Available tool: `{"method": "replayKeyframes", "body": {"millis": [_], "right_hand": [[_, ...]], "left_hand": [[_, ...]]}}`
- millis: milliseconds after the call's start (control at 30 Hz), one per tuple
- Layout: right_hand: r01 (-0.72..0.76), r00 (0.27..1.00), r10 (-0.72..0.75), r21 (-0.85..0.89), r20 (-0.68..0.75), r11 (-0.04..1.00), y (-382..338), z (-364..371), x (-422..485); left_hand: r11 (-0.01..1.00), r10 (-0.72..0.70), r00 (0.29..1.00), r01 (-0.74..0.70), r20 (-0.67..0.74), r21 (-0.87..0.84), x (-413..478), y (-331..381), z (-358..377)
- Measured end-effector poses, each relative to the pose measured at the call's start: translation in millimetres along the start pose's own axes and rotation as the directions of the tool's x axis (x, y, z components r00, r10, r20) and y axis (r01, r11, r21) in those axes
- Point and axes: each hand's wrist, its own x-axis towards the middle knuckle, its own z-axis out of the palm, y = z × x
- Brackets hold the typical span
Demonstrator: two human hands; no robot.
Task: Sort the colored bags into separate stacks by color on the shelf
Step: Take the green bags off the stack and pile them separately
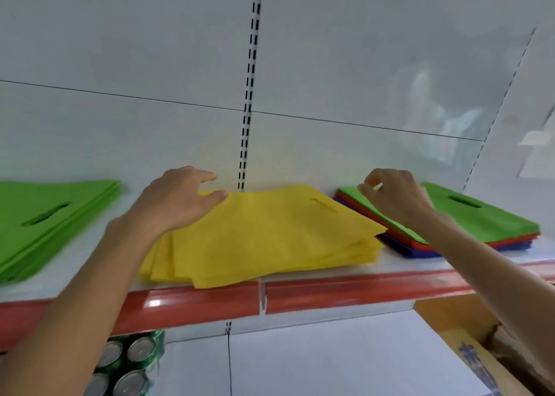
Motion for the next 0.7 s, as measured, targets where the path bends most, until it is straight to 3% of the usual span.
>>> {"method": "replayKeyframes", "body": {"millis": [133, 400, 533, 700], "right_hand": [[0.015, 0.999, -0.016, 0.025, 0.038, 1.0, 32, -7, 14], [-0.008, 1.0, 0.007, 0.073, 0.019, 0.997, 88, -8, 28], [-0.024, 0.998, 0.02, 0.086, 0.056, 0.996, 127, -12, 39], [-0.052, 0.997, 0.047, 0.087, 0.054, 0.995, 194, -16, 66]], "left_hand": [[0.999, -0.025, 1.0, 0.025, 0.008, 0.03, 5, 45, 13], [0.993, 0.075, 0.997, -0.076, 0.019, 0.092, 21, 126, 41], [0.992, 0.057, 0.995, -0.066, 0.076, 0.112, 27, 166, 64], [0.985, 0.013, 0.999, -0.018, 0.033, 0.169, 46, 225, 102]]}}
